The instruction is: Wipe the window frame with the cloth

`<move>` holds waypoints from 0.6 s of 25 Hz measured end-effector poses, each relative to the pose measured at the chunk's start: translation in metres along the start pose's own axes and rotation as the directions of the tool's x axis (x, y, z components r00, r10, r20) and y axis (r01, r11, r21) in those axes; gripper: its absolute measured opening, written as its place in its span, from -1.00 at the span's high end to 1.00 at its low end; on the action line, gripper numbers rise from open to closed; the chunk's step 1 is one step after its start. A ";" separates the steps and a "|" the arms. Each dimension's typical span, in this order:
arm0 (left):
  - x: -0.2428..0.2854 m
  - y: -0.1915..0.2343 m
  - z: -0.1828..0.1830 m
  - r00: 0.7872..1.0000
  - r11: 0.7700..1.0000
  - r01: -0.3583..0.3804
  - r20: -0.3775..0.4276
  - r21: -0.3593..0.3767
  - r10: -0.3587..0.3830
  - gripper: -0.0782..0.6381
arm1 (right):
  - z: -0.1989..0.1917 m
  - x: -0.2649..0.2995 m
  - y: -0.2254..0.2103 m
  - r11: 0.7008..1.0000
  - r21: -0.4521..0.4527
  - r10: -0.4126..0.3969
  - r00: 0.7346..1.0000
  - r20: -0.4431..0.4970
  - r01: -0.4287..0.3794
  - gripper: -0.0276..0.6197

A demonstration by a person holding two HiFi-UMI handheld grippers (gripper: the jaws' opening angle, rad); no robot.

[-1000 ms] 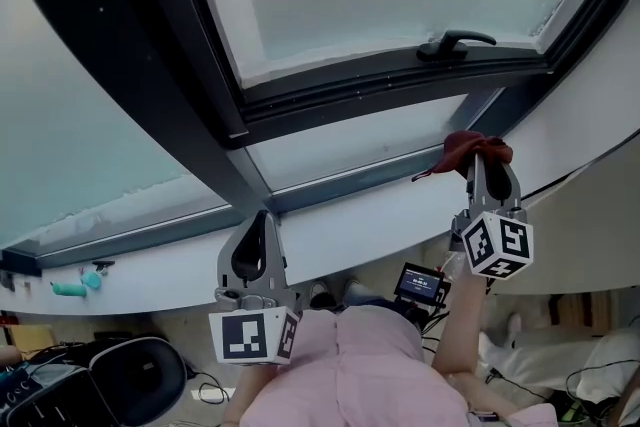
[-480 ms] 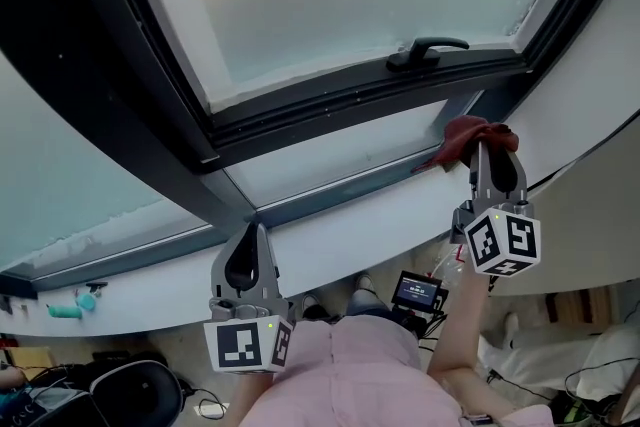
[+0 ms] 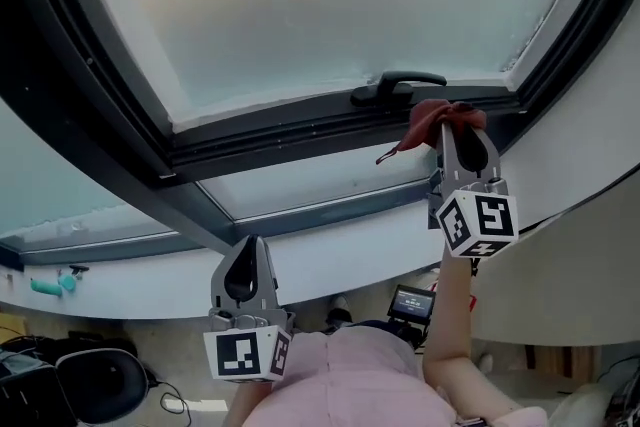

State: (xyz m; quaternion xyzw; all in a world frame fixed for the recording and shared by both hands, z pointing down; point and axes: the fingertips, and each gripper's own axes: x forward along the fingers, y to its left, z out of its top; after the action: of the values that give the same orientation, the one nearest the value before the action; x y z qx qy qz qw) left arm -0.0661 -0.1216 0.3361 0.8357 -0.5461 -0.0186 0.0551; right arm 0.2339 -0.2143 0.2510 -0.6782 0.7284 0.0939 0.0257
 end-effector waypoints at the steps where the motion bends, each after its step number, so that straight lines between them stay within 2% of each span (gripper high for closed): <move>1: 0.001 -0.007 -0.001 1.000 1.000 -0.016 0.002 0.000 0.016 0.79 | -0.001 0.007 -0.001 1.000 -0.010 0.027 1.000 0.004 -0.027 0.70; 7: -0.002 -0.041 -0.010 0.995 0.995 -0.099 0.013 -0.003 0.099 0.79 | -0.020 0.044 -0.002 0.981 -0.119 0.151 0.988 -0.028 -0.153 0.70; 10: -0.006 -0.048 -0.013 0.990 0.990 -0.141 0.015 -0.002 0.141 0.79 | -0.034 0.059 0.002 0.971 -0.130 0.194 0.980 -0.052 -0.199 0.70; 15: -0.013 -0.043 -0.007 0.979 0.980 -0.199 0.036 0.005 0.199 0.79 | -0.052 0.079 0.007 0.965 -0.161 0.193 0.976 -0.103 -0.208 0.71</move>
State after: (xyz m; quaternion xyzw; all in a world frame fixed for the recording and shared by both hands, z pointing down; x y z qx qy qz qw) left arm -0.0312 -0.0924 0.3380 0.7767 -0.6278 -0.0252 0.0434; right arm 0.2251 -0.3008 0.2901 -0.6040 0.7831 0.1290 -0.0737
